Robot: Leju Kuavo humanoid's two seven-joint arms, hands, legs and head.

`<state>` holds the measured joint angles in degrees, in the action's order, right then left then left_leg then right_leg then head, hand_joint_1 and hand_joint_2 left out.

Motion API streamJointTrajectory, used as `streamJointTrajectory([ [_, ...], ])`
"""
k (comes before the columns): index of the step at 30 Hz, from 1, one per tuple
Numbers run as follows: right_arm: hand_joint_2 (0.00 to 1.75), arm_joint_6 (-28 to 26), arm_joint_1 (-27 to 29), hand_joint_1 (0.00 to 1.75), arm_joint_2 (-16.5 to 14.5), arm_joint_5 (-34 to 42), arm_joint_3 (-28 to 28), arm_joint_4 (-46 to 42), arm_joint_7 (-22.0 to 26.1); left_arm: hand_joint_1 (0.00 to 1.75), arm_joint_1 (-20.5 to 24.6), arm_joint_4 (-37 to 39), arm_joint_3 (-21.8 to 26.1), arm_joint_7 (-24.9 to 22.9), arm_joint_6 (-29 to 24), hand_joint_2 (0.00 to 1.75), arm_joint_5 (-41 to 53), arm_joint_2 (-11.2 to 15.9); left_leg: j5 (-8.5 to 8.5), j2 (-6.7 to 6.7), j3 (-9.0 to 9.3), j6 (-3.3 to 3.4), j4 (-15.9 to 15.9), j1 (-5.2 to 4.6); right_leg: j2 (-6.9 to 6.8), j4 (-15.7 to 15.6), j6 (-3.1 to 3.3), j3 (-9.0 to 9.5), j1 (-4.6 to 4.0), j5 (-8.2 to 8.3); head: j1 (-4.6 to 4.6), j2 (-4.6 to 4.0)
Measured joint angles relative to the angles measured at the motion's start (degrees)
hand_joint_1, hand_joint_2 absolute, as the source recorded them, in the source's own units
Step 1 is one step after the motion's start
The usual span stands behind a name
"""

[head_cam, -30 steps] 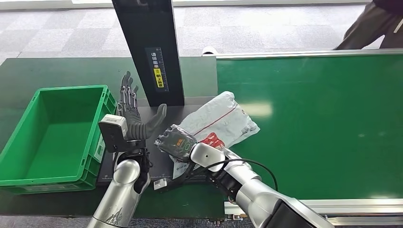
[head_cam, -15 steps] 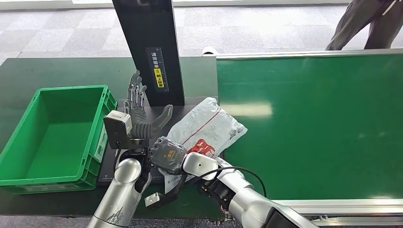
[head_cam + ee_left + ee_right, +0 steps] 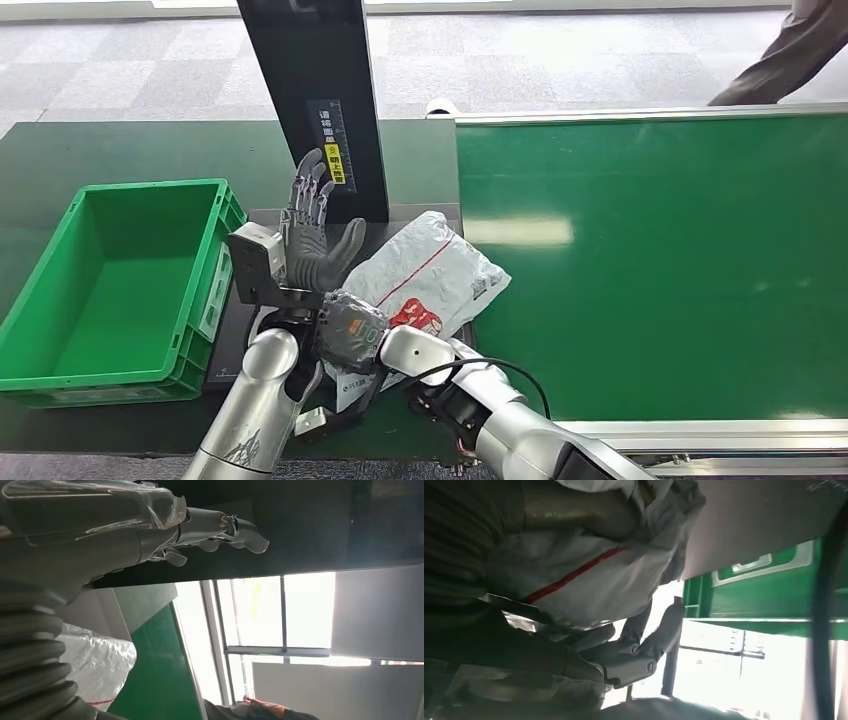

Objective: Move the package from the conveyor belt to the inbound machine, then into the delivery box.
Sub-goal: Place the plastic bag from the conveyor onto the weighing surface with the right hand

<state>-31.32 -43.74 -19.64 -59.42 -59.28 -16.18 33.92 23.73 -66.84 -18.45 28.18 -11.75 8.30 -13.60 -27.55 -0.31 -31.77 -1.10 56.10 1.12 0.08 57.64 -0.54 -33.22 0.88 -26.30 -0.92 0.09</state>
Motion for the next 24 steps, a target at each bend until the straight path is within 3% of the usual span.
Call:
streamJointTrajectory([
  [4, 1.75, 0.1, 0.5, 0.0, 1.0, 7.9, 3.0, 0.1, 2.2, 0.0, 0.7, -0.1, 0.1, -0.9, -2.3, 0.0, 0.5, 0.0, 0.0, 0.01, 0.02, 0.0, 0.0, 0.0, 0.0, 0.0, 0.0, 0.03, 0.01, 0.0, 0.01, 0.0],
  [10, 1.75, 0.1, 1.3, 0.0, 1.4, 19.8, 11.0, -0.5, 5.7, 0.0, -0.2, -3.2, -0.8, -6.7, -8.5, 0.0, 4.9, 0.0, 0.0, -0.01, 0.01, 0.0, 0.0, 0.0, -0.01, 0.0, 0.0, 0.01, 0.01, 0.0, -0.02, 0.0],
  [14, 1.75, 0.7, 1.7, 0.0, 1.6, 25.4, 15.6, -1.8, 6.2, 0.0, -1.9, -6.3, -2.7, -8.4, -9.8, 0.0, 6.1, -0.2, -0.01, 0.01, -0.01, 0.0, 0.0, 0.0, -0.01, 0.0, -0.01, 0.01, 0.01, 0.0, 0.01, 0.0],
  [19, 1.75, 3.0, 2.7, 0.0, 2.1, 39.5, 21.1, -6.7, 6.2, 0.0, -5.3, -11.4, -5.0, -8.8, -10.5, 0.0, 5.6, -0.2, -0.01, 0.01, -0.01, 0.0, 0.0, -0.01, -0.01, 0.0, -0.01, 0.0, 0.01, -0.01, 0.0, 0.0],
  [24, 1.75, 3.1, 3.7, 0.0, 3.1, 47.6, 24.2, -11.7, 6.2, 0.0, -7.9, -15.8, -7.0, -9.6, -10.2, 0.0, 5.0, -0.1, -0.01, 0.01, -0.01, 0.0, 0.0, -0.01, 0.0, 0.0, -0.01, -0.01, 0.01, 0.0, 0.0, 0.0],
])
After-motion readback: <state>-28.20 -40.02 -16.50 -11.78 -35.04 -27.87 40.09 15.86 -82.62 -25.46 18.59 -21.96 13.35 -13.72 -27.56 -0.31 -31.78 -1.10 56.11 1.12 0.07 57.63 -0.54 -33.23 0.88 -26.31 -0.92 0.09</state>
